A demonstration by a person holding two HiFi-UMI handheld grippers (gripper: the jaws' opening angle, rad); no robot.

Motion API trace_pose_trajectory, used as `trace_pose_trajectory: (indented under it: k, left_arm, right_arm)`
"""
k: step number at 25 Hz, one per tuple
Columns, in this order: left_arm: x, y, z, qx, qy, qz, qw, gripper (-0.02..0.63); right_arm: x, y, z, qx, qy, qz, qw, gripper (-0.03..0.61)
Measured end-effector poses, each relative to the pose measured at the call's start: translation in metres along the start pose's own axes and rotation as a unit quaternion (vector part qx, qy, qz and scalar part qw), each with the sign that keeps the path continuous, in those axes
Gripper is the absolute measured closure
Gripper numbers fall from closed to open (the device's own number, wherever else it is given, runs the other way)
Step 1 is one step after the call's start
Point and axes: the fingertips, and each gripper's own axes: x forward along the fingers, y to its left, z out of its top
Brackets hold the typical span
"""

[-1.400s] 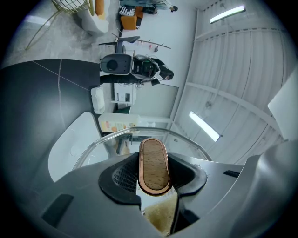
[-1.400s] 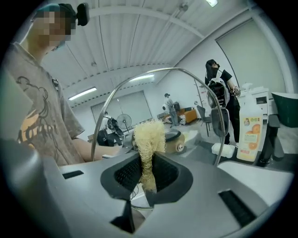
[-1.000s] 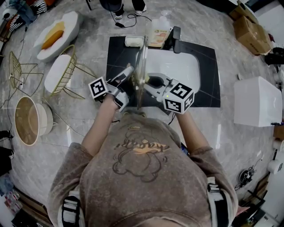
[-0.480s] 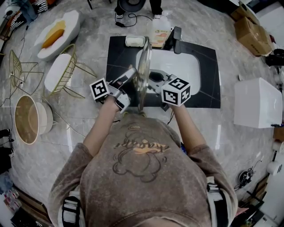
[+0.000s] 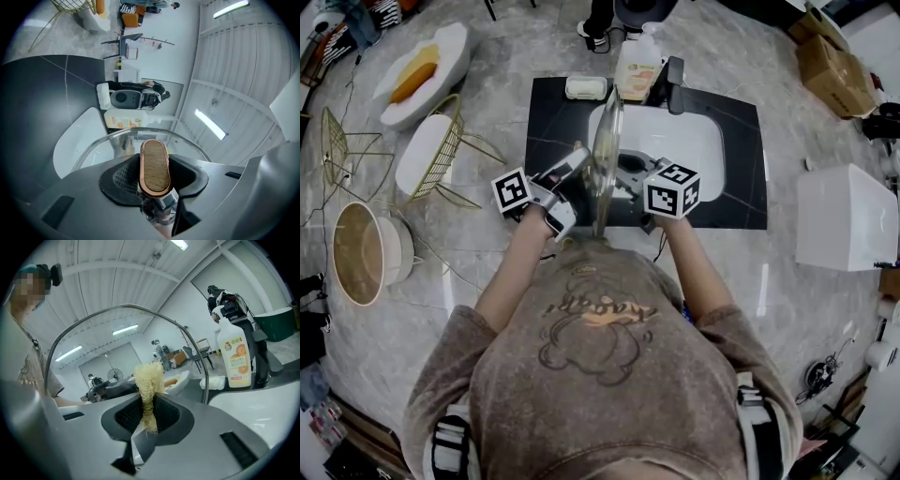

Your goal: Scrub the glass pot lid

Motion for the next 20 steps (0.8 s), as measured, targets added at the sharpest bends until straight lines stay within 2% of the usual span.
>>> trace_pose_trajectory:
  k: [5, 11, 20]
  left_arm:
    - [0.001, -0.004, -0.005, -0.001, 0.007, -0.009, 0.9999, 0.433]
    - [0.002, -0.009, -0.010, 0.001, 0.017, -0.018, 0.9997, 0.433]
    - [0.001, -0.014, -0.018, 0.003, 0.030, -0.021, 0.9993, 0.433]
  right_arm:
    - [0.004, -0.014, -0.023, 0.000, 0.043, -0.025, 0.999, 0.525]
    - [0.006, -0.034, -0.047, 0.033, 0.058, -0.052, 0.996, 0.525]
    - [-0.002, -0.050, -0.069, 0.044, 0.072, -0.081, 0.993, 0.525]
